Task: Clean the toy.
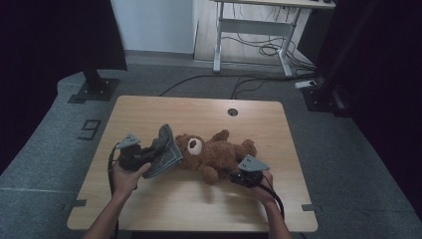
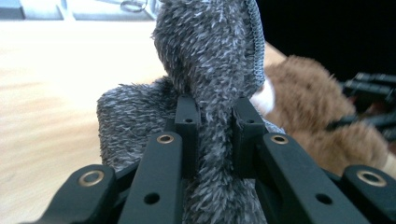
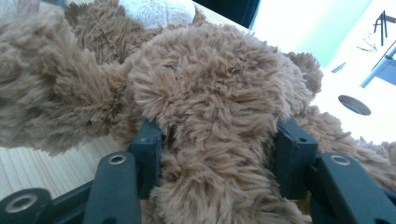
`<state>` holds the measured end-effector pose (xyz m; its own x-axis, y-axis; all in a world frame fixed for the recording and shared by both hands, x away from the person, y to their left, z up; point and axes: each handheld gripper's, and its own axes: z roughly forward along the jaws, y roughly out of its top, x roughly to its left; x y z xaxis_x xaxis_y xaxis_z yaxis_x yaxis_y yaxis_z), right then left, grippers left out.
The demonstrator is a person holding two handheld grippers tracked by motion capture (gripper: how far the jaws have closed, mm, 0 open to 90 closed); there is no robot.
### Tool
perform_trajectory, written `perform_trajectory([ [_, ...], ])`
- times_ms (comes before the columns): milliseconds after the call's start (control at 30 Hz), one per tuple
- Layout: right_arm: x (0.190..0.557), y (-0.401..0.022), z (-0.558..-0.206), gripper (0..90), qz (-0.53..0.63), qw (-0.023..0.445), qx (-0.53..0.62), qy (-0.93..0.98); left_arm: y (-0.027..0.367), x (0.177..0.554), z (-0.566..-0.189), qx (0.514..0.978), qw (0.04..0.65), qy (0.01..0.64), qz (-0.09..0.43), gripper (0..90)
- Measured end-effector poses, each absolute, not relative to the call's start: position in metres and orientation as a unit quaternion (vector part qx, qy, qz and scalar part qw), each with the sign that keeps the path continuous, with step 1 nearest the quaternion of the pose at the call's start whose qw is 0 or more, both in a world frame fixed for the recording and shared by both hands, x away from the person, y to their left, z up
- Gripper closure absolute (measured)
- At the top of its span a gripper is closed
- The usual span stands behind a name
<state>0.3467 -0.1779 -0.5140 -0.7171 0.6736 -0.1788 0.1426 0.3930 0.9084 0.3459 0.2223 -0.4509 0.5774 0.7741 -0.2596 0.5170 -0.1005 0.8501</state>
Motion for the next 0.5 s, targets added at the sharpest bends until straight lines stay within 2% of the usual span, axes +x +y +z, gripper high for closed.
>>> perform_trajectory([
  [500, 0.344, -0.182, -0.519, 41.4, 0.497, 0.261, 0.265, 0.784, 0.268, 0.319, -0.482, 0.763, 0.418, 0.476, 0.126, 70.2],
])
